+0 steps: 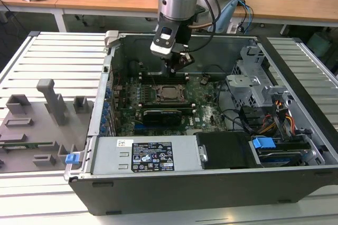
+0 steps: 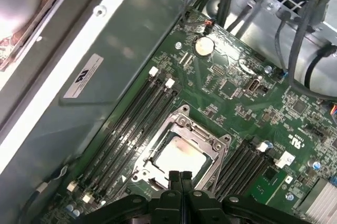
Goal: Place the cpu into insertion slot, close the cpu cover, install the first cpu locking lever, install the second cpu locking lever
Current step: 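Install the first cpu locking lever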
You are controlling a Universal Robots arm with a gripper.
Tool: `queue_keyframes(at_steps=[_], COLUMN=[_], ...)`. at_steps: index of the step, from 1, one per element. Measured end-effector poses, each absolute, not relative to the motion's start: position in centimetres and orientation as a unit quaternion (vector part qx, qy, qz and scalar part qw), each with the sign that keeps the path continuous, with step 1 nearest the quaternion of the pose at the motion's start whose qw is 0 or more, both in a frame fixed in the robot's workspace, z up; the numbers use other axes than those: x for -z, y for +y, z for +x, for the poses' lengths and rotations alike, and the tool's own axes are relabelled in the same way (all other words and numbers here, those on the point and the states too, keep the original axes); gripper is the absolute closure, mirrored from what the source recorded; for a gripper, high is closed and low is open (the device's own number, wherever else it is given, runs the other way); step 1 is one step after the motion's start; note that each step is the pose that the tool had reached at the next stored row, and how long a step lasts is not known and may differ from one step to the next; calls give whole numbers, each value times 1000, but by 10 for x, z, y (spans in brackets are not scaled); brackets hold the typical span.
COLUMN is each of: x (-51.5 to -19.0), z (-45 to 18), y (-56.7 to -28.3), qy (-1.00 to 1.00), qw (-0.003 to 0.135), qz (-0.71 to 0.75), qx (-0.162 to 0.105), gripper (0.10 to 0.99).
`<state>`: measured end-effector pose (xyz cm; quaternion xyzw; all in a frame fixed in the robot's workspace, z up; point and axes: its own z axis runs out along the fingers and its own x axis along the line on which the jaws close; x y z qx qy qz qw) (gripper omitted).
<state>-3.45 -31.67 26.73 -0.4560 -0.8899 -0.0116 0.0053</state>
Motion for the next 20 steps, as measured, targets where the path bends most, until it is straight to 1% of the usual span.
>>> queue_keyframes(at_steps=[20], x=[-267], z=[-35], y=[-317], qy=[-937], qw=[7], qz=[-348], qx=[11], gripper=[980])
